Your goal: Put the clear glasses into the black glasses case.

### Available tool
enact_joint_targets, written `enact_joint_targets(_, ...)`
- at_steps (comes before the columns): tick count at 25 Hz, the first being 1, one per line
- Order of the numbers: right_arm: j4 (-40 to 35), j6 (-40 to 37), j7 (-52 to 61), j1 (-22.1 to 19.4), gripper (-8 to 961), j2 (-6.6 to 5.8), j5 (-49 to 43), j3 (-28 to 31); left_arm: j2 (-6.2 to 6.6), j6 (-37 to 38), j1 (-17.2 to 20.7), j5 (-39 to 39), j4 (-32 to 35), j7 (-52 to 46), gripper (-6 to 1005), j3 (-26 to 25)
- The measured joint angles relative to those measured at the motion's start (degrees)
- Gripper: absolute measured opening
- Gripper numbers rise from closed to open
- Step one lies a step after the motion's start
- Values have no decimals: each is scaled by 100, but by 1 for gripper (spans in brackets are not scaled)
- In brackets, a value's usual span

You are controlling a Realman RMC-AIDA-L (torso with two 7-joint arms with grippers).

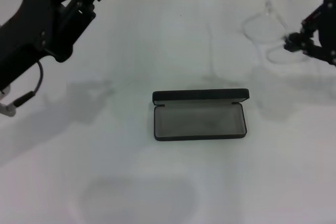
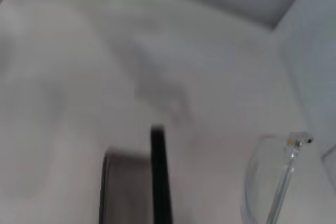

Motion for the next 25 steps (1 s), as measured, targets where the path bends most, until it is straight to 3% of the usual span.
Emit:
enact_joint_targets(12,2160,834,292,-57,41,-3,1971,-327,190,368,-156,19,246,-270,198,-167)
enact_joint_targets(20,3699,876,-73,181,41,-24,3054,-350,201,423,-142,61,615,-373,195,-129)
enact_joint_targets(25,4145,706,-241,326,41,-12,3208,-361,201,455,-160,127,664,-413,134,-122)
